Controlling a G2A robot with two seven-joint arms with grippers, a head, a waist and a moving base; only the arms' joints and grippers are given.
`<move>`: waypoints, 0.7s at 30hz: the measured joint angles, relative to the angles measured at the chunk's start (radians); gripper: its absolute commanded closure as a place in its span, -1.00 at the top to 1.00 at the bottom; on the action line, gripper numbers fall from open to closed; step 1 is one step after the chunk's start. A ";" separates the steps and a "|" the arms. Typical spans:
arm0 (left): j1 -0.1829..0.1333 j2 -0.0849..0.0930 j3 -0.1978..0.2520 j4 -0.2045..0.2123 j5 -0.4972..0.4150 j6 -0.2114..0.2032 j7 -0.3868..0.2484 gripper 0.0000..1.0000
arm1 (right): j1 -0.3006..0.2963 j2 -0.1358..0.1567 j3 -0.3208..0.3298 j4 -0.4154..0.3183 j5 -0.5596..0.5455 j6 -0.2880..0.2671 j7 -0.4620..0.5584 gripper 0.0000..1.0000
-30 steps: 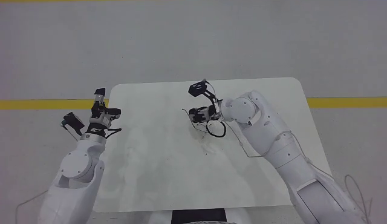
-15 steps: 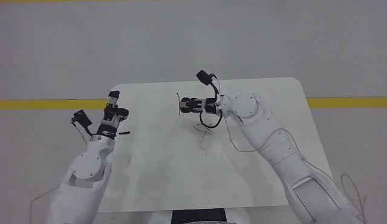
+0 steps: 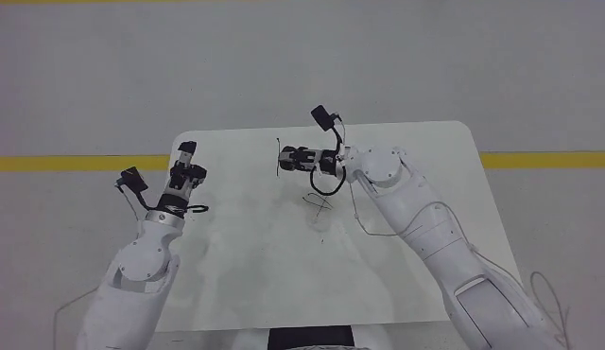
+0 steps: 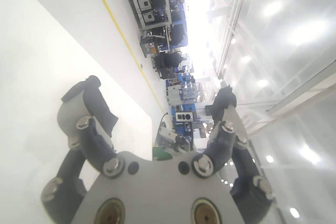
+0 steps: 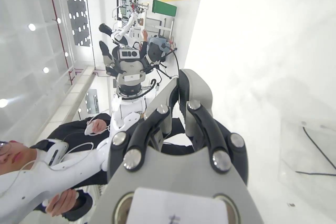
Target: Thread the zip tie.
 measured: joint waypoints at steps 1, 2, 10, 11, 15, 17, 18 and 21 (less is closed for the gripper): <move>-0.002 0.001 0.000 0.010 0.069 -0.025 0.019 1.00 | 0.003 -0.001 0.001 -0.002 0.004 0.019 -0.011 -1.00; -0.005 0.002 0.001 0.024 0.159 -0.054 0.050 1.00 | 0.007 -0.002 0.002 -0.005 0.009 0.043 -0.021 -1.00; -0.033 0.007 0.023 0.085 0.720 -0.115 0.308 1.00 | 0.058 -0.016 -0.018 0.023 0.012 0.210 -0.071 -1.00; -0.035 0.007 0.031 0.089 0.777 -0.115 0.333 1.00 | 0.066 -0.019 -0.023 0.029 0.010 0.223 -0.075 -1.00; -0.031 0.005 0.057 0.090 0.820 -0.115 0.354 1.00 | 0.086 -0.024 -0.035 0.040 0.002 0.238 -0.082 -1.00; -0.031 0.005 0.055 0.090 0.790 -0.115 0.353 1.00 | 0.085 -0.024 -0.034 0.040 0.002 0.237 -0.082 -1.00; -0.031 0.005 0.055 0.090 0.787 -0.115 0.353 1.00 | 0.085 -0.024 -0.034 0.039 0.002 0.237 -0.082 -1.00; -0.032 0.005 0.055 0.090 0.790 -0.115 0.353 1.00 | 0.085 -0.024 -0.034 0.039 0.003 0.237 -0.082 -1.00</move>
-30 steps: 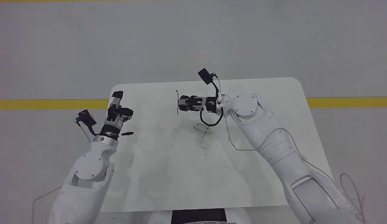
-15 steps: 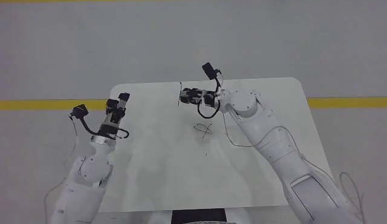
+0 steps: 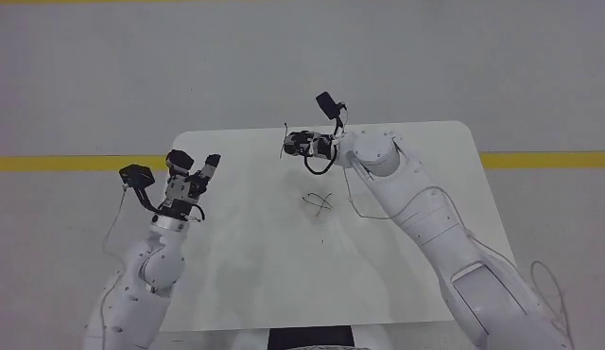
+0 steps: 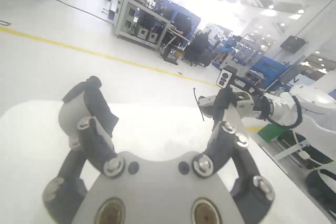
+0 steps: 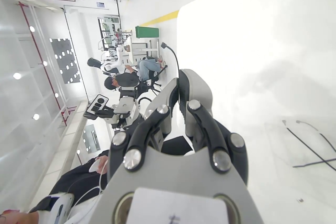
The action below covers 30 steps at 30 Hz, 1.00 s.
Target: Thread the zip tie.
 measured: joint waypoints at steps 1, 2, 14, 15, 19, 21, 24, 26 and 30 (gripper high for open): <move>-0.002 0.001 0.000 -0.001 0.004 0.001 -0.002 1.00 | 0.000 0.000 0.000 0.000 0.000 0.000 0.000 -1.00; -0.006 0.002 0.000 -0.003 0.019 0.001 -0.004 1.00 | -0.001 0.000 0.000 -0.002 0.000 0.000 -0.002 -1.00; -0.067 0.031 0.053 0.068 0.839 0.160 0.239 1.00 | 0.015 -0.023 -0.023 -0.069 0.018 0.167 -0.116 -1.00; -0.079 0.041 0.070 0.074 0.851 0.186 0.245 1.00 | 0.021 -0.026 -0.027 -0.061 0.022 0.167 -0.124 -1.00; -0.129 0.101 0.167 0.103 0.820 0.309 0.264 1.00 | 0.042 -0.043 -0.048 -0.026 0.046 0.165 -0.156 -1.00; -0.167 0.142 0.243 0.132 0.821 0.399 0.282 1.00 | 0.051 -0.053 -0.061 -0.007 0.062 0.165 -0.175 -1.00; -0.199 0.171 0.323 0.156 0.822 0.479 0.298 1.00 | 0.057 -0.060 -0.070 0.008 0.076 0.165 -0.189 -1.00; -0.196 0.170 0.311 0.155 0.822 0.470 0.298 1.00 | 0.057 -0.059 -0.070 0.007 0.075 0.165 -0.189 -1.00; -0.196 0.169 0.307 0.154 0.822 0.467 0.297 1.00 | 0.056 -0.059 -0.069 0.007 0.075 0.165 -0.188 -1.00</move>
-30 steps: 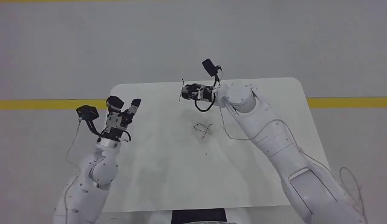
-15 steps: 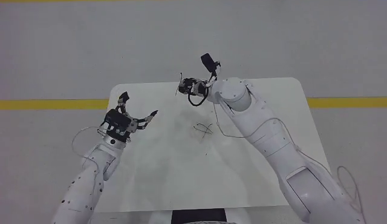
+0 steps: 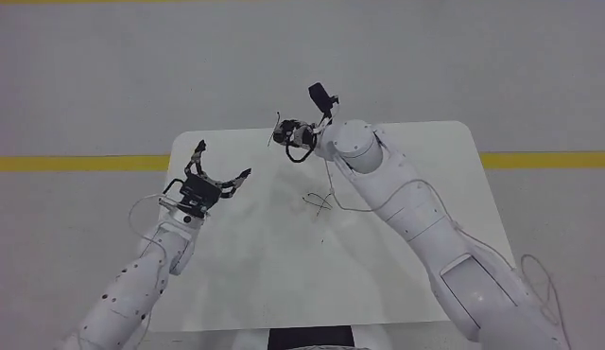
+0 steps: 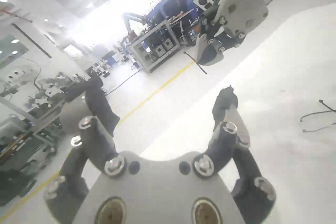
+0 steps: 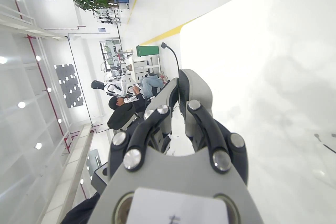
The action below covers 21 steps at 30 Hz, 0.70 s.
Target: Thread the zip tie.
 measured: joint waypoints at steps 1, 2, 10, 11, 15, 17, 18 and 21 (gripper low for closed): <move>0.000 0.000 0.000 0.000 0.000 0.000 0.000 1.00 | 0.000 0.000 0.000 0.000 0.000 0.000 0.000 -1.00; 0.000 0.000 0.000 0.000 0.000 0.000 0.000 1.00 | 0.000 0.000 0.000 0.000 0.000 0.000 0.000 -1.00; -0.107 0.051 0.153 0.055 0.000 0.158 -0.024 1.00 | -0.016 -0.009 -0.015 -0.021 -0.026 0.000 -0.059 -1.00; -0.131 0.062 0.188 0.070 0.000 0.188 -0.020 1.00 | -0.014 -0.011 -0.017 -0.018 -0.024 0.000 -0.065 -1.00; -0.255 0.110 0.333 0.127 0.000 0.215 -0.022 1.00 | -0.005 -0.025 -0.026 -0.001 0.002 0.000 -0.084 -1.00; -0.307 0.127 0.390 0.141 0.000 0.213 -0.038 1.00 | 0.000 -0.032 -0.030 0.011 0.019 0.000 -0.091 -1.00; -0.327 0.133 0.411 0.143 0.000 0.213 -0.047 1.00 | 0.003 -0.034 -0.032 0.016 0.026 0.000 -0.093 -1.00; -0.379 0.148 0.475 0.145 0.000 0.213 -0.076 1.00 | 0.009 -0.043 -0.037 0.032 0.051 0.000 -0.099 -1.00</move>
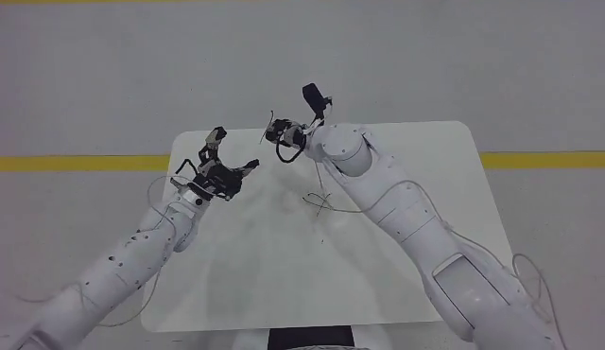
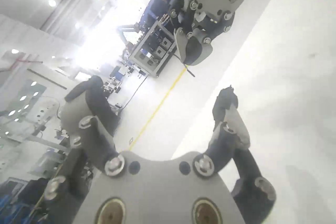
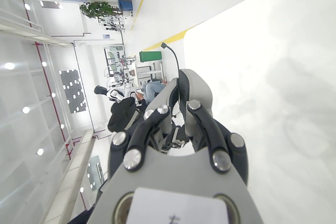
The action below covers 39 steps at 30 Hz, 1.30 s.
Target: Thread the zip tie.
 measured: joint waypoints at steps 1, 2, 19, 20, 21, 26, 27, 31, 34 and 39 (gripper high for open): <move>-0.012 0.003 0.016 -0.001 0.000 0.000 -0.010 1.00 | 0.002 -0.003 -0.002 0.004 0.007 0.000 -0.001 -1.00; -0.024 0.005 0.030 -0.001 0.000 0.000 -0.019 1.00 | 0.003 -0.005 -0.003 0.008 0.015 0.000 -0.002 -1.00; -0.089 0.009 0.090 0.030 0.000 0.000 -0.035 1.00 | -0.016 -0.014 0.005 0.016 0.030 0.000 -0.054 -1.00; -0.106 0.010 0.110 0.038 0.000 0.000 -0.037 1.00 | -0.015 -0.016 0.006 0.021 0.033 0.000 -0.062 -1.00; -0.119 0.011 0.125 0.043 0.000 0.000 -0.039 1.00 | -0.015 -0.017 0.006 0.025 0.036 0.000 -0.067 -1.00; -0.186 0.014 0.202 0.070 0.000 0.000 -0.045 1.00 | -0.005 -0.025 0.007 0.053 0.057 0.000 -0.086 -1.00; -0.197 0.015 0.214 0.074 0.000 0.000 -0.045 0.88 | -0.003 -0.027 0.007 0.059 0.061 0.000 -0.088 -1.00; -0.233 0.015 0.256 0.088 0.000 0.000 -0.046 0.28 | 0.006 -0.033 0.003 0.080 0.074 0.000 -0.094 -1.00; -0.249 0.015 0.275 0.092 0.000 0.000 -0.049 -0.04 | 0.012 -0.037 -0.001 0.092 0.082 0.000 -0.098 -1.00; -0.264 0.016 0.294 0.097 0.000 0.000 -0.053 -0.16 | 0.020 -0.042 -0.007 0.106 0.084 0.000 -0.111 -1.00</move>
